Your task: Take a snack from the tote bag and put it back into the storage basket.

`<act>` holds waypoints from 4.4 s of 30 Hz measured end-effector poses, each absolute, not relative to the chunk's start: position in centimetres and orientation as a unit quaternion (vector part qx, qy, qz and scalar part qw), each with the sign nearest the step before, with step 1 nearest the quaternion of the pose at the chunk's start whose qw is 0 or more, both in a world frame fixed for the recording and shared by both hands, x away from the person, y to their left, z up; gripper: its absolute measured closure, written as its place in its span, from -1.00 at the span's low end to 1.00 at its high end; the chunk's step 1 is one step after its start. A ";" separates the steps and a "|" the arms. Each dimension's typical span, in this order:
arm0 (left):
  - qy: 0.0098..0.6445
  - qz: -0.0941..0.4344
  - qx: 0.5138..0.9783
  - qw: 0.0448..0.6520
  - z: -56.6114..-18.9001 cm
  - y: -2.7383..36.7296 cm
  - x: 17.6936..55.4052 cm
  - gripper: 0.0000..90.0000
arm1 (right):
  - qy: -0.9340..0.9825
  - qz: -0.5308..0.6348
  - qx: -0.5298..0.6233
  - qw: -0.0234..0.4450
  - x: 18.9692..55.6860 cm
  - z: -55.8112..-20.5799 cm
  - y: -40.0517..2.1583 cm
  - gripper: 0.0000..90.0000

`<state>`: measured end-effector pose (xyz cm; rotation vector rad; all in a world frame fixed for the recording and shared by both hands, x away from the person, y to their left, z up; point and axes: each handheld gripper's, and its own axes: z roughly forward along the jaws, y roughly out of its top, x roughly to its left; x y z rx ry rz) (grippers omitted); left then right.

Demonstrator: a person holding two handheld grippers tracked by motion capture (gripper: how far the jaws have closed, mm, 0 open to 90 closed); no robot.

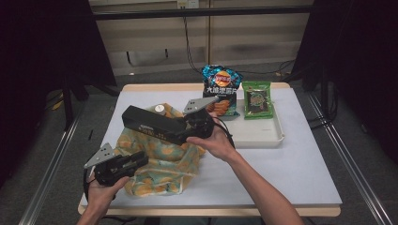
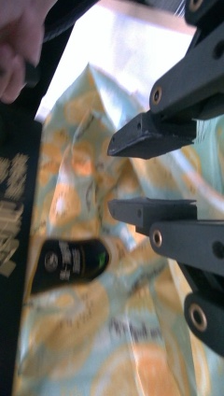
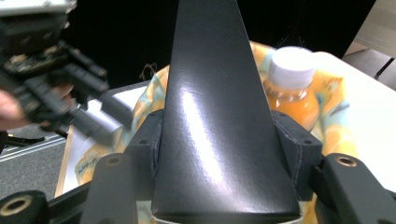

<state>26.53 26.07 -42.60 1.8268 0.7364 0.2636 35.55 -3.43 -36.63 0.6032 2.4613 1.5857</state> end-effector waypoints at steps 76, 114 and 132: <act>0.336 0.157 0.766 0.525 -43.4 25.7 24.4 -0.71 | 0.824 0.462 0.301 0.125 37.2 -40.6 -21.4 -0.05; 0.333 0.152 0.769 0.524 -43.5 25.5 24.5 -0.71 | 0.846 0.418 0.321 0.087 39.6 -43.7 -22.0 -0.10; 0.339 0.152 0.770 0.518 -43.7 25.8 24.6 -0.72 | 0.838 0.423 0.331 0.098 40.0 -44.0 -22.7 -0.20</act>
